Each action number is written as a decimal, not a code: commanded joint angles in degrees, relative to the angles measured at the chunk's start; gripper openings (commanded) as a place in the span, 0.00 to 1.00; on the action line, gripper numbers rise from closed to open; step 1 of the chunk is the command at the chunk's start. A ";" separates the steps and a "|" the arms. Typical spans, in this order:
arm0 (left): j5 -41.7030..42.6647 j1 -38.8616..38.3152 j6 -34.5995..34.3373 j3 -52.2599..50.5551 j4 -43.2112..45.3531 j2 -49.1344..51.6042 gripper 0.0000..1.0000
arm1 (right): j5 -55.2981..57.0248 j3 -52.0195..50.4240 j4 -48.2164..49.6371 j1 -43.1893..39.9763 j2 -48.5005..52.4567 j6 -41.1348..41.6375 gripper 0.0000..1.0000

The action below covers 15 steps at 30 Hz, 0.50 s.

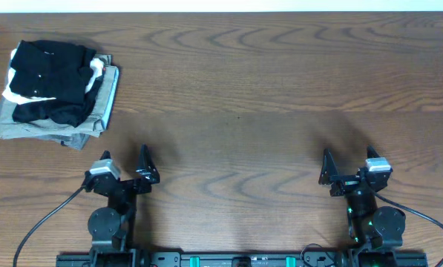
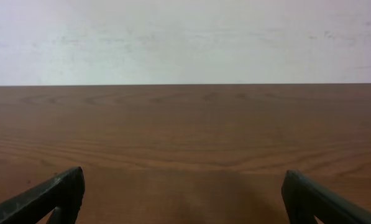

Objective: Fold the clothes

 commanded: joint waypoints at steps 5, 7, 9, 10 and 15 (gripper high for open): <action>-0.76 1.42 5.44 -0.39 -5.05 -0.46 0.98 | 0.39 -0.20 -0.20 -0.33 -0.39 -0.76 0.99; -0.22 1.64 5.68 -0.39 -4.59 -0.46 0.98 | 0.39 -0.20 -0.20 -0.33 -0.39 -0.76 0.99; -0.28 1.66 6.95 -0.39 -4.61 -0.46 0.98 | 0.37 -0.20 -0.20 -0.33 -0.39 -0.76 0.99; -0.46 1.70 6.95 -0.39 -4.61 -0.46 0.98 | 0.37 -0.20 -0.20 -0.33 -0.39 -0.76 0.99; -0.46 2.89 6.93 -0.39 -4.61 -0.46 0.98 | 0.37 -0.20 -0.20 -0.33 -0.39 -0.76 0.99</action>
